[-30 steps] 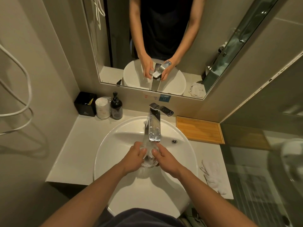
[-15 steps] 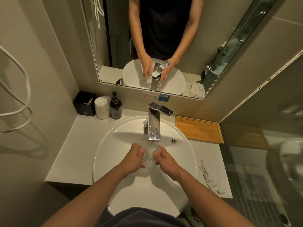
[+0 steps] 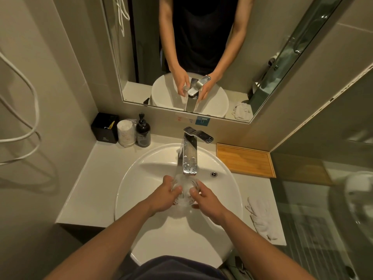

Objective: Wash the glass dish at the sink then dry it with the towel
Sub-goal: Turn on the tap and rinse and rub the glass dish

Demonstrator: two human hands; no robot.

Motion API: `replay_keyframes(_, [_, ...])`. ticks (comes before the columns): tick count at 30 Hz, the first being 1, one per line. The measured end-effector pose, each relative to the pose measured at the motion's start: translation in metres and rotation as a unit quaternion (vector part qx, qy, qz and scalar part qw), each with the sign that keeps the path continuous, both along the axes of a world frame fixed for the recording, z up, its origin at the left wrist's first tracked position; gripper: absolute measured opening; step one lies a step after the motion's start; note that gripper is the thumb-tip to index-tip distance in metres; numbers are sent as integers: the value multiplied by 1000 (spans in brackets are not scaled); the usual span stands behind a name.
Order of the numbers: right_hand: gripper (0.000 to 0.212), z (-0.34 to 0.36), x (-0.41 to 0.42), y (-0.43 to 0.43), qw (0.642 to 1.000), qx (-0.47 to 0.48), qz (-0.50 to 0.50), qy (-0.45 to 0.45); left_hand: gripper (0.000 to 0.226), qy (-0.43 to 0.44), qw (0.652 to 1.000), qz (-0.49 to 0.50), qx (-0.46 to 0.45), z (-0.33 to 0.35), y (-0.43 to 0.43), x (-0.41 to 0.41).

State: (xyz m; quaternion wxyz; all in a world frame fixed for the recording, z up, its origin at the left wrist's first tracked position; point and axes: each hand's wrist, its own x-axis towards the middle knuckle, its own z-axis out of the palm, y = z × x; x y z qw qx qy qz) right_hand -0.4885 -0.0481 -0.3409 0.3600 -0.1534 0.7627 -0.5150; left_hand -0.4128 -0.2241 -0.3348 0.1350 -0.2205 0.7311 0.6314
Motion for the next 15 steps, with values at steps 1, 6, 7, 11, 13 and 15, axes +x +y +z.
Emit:
replay_keyframes(1, [32,3,0,-1,1000,2,7,0,38,-3,1000,-18,-6,1,-1,-1])
replay_keyframes(6, [30,3,-1,-4,999,-3,-13,36,31,19,1000,5,-17,-2,3,-2])
replay_keyframes(7, [36,0,-1,-4,999,-12,-27,34,32,22,1000,21,-1,-3,5,-1])
replay_keyframes(11, [31,1,4,-3,999,-26,-29,-19,32,17,996,46,70,-5,11,3])
replay_keyframes(13, [32,6,2,-3,1000,-17,-16,-20,36,4,998,20,66,-5,10,2])
replay_keyframes(15, [33,10,-1,-3,1000,-14,-10,-4,38,4,999,11,35,-7,7,1])
